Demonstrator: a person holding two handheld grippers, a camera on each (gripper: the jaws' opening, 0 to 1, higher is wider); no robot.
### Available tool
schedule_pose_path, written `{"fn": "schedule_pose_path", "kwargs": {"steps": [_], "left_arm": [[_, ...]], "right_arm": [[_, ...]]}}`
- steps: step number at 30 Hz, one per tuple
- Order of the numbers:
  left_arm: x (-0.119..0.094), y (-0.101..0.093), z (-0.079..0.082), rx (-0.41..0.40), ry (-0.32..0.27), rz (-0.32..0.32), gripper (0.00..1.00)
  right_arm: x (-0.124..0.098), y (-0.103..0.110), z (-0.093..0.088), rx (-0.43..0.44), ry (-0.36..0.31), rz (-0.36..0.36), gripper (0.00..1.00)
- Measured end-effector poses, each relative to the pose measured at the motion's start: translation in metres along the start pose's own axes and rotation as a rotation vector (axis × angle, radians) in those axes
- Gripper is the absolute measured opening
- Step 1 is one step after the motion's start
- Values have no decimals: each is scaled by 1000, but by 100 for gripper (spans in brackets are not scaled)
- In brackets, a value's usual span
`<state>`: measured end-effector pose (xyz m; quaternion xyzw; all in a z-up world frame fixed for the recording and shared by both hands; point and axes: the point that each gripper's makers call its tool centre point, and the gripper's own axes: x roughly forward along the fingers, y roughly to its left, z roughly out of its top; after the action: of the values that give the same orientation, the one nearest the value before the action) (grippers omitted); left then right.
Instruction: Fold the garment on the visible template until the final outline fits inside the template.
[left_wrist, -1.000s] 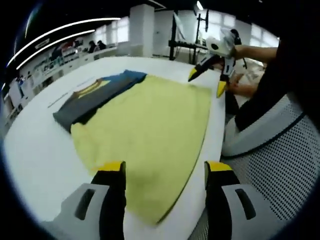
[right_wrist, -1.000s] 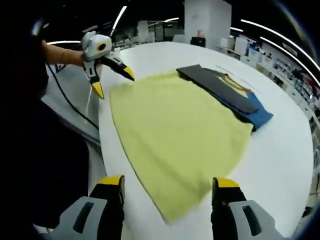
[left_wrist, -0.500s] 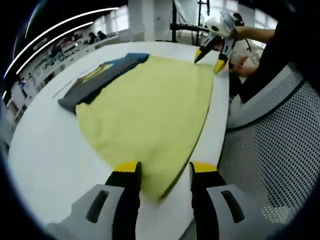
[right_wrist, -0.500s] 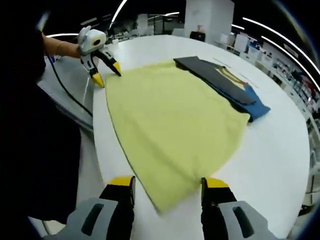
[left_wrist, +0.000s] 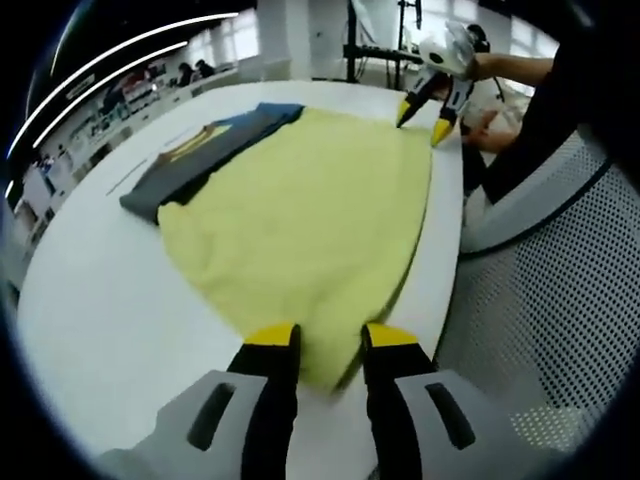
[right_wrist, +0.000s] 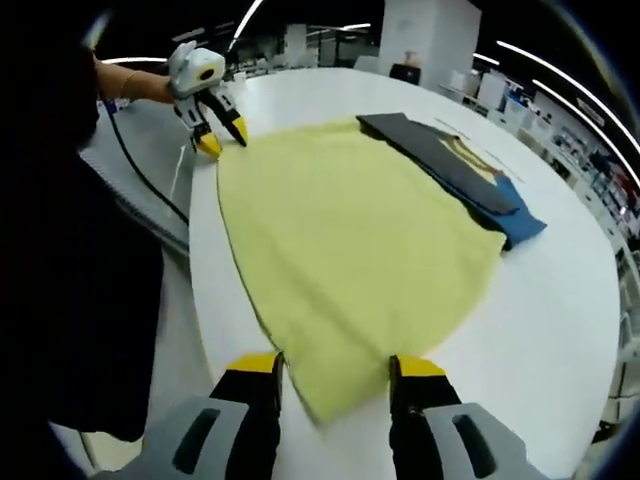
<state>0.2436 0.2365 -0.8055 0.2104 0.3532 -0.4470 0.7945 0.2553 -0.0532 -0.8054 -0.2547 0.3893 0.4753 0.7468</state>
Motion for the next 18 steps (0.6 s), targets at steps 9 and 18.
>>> {"fn": "schedule_pose_path", "kwargs": {"steps": [9, 18], "left_arm": [[2, 13, 0, -130, -60, 79, 4], [0, 13, 3, -119, -55, 111, 0]], "right_arm": [[-1, -21, 0, 67, -31, -96, 5], [-1, -24, 0, 117, -42, -143, 0]]}}
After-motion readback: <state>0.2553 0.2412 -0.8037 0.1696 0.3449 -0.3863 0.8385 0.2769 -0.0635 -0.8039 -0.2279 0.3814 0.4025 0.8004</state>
